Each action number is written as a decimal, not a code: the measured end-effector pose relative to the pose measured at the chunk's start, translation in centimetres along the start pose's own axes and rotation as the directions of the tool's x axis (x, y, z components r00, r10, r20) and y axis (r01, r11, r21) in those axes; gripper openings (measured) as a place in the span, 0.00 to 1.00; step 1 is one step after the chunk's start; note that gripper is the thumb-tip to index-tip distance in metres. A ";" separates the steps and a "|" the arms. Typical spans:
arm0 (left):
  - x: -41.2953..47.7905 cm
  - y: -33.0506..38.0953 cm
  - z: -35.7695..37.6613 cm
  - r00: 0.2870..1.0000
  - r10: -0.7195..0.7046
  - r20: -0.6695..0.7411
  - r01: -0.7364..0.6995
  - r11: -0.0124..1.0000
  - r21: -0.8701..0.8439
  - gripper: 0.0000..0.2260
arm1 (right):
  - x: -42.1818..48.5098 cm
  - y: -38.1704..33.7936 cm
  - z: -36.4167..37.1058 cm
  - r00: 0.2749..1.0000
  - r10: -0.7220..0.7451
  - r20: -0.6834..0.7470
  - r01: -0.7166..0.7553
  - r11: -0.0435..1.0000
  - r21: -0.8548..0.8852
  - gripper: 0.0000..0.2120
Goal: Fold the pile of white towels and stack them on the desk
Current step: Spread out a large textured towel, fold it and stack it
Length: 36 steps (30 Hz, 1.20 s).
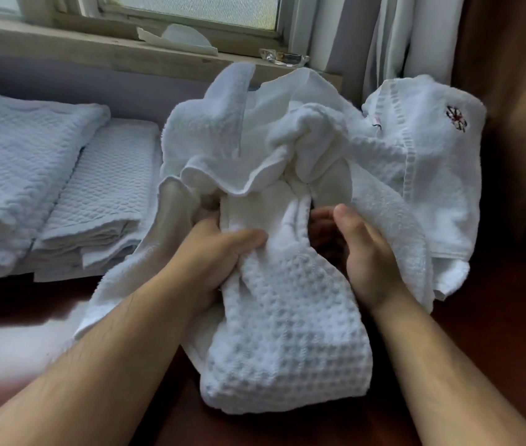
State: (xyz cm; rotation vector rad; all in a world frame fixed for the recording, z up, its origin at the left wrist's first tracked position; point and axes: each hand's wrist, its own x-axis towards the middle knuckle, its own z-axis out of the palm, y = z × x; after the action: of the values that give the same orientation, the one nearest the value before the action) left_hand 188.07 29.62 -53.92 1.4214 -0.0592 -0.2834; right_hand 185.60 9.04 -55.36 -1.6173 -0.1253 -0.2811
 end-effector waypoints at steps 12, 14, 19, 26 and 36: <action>0.7 -0.4 -1.4 0.897 0.381 0.226 -0.437 0.842 0.316 0.07 | 8.8 -5.1 2.6 0.993 0.102 0.066 -0.054 0.856 -0.515 0.42; 0.3 -0.3 -1.3 0.862 0.394 0.321 -0.475 0.848 0.235 0.10 | 11.0 -6.1 4.0 0.997 0.005 0.078 0.036 0.856 -0.515 0.34; 0.5 -0.1 -1.8 0.822 0.421 0.385 -0.496 0.860 0.118 0.11 | 15.6 -6.8 4.1 0.986 0.085 0.146 -0.005 0.879 -0.477 0.28; 0.6 -0.4 -1.8 0.842 0.380 0.383 -0.459 0.878 0.138 0.15 | 10.9 -6.1 2.7 0.988 0.095 -0.125 -0.153 0.754 -0.639 0.24; 1.1 -1.1 -1.8 0.875 0.402 0.270 -0.382 0.916 -0.124 0.22 | 9.0 -6.9 2.5 0.998 -0.035 -0.052 0.039 0.995 0.093 0.10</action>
State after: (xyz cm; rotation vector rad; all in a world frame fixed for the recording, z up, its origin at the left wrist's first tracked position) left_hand 189.33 30.98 -55.39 1.2576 -0.5711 -0.1519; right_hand 192.79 11.23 -46.53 -1.5146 -0.1282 -0.3398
